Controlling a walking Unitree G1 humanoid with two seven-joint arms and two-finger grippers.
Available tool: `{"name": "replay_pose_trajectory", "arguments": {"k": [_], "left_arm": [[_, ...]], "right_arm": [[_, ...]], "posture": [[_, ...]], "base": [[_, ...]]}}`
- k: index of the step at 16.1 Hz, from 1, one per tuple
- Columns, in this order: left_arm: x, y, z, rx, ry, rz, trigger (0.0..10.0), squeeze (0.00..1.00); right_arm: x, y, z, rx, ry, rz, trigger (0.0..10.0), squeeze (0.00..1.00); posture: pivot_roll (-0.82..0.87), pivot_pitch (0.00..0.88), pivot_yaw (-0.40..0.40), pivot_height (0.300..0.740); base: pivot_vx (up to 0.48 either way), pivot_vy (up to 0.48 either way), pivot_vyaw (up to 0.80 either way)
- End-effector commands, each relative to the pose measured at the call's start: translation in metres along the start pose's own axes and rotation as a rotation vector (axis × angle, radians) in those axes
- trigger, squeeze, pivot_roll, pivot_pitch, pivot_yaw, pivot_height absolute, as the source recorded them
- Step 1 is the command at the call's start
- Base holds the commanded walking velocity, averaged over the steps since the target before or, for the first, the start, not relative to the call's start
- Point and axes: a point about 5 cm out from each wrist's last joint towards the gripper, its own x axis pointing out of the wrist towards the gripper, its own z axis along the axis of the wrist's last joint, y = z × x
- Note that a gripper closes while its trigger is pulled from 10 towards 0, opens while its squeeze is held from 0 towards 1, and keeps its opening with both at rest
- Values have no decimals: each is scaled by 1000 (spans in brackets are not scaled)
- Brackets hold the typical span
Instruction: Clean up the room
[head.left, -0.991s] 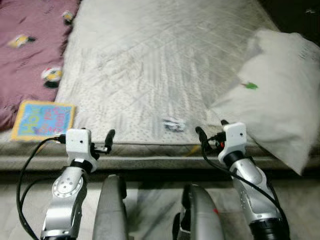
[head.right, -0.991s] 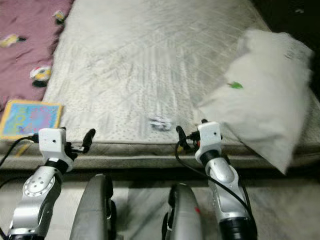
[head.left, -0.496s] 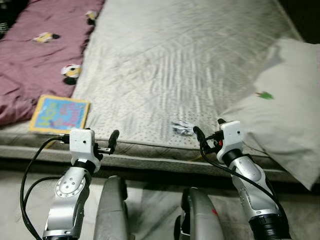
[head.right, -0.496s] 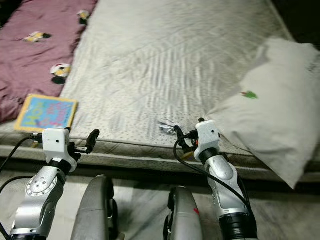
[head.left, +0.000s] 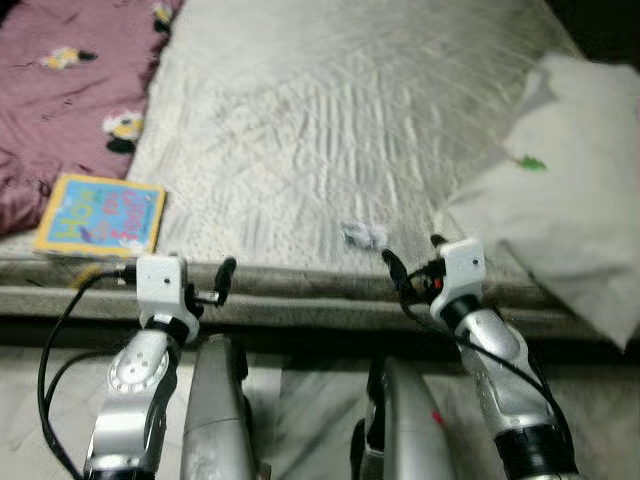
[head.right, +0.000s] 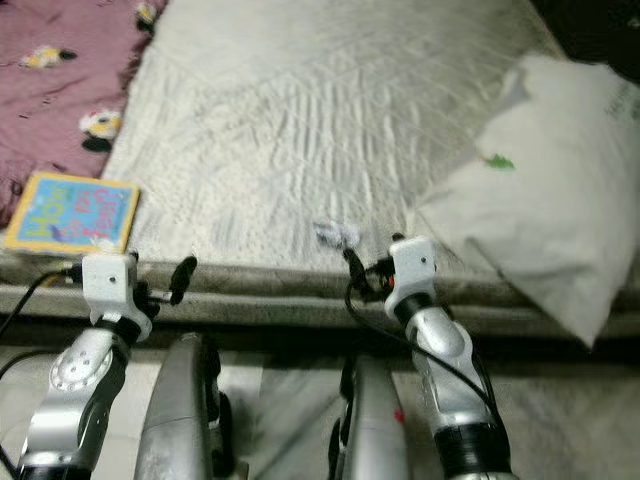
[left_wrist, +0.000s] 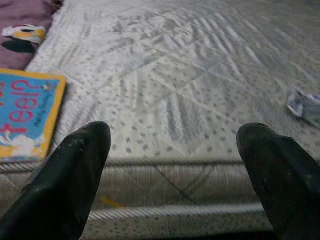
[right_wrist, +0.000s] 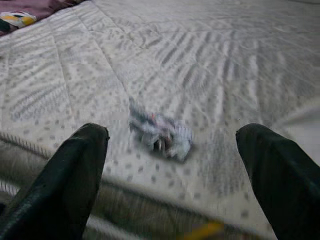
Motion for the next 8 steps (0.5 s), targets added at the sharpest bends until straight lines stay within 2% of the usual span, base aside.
{"name": "replay_pose_trajectory", "arguments": {"k": [1,8], "left_arm": [[-3,1,-4,-3,16,-1,10000,0],[-3,2,-4,-6,10,-5,10000,0]], "right_arm": [[-2,0,-4,-1,13,8,10000,0],[2,1,-2,-43,3,20,10000,0]], "posture": [[-5,156,-35,531],[1,157,-38,531]], "base": [[0,0,0],[265,0,0]]}}
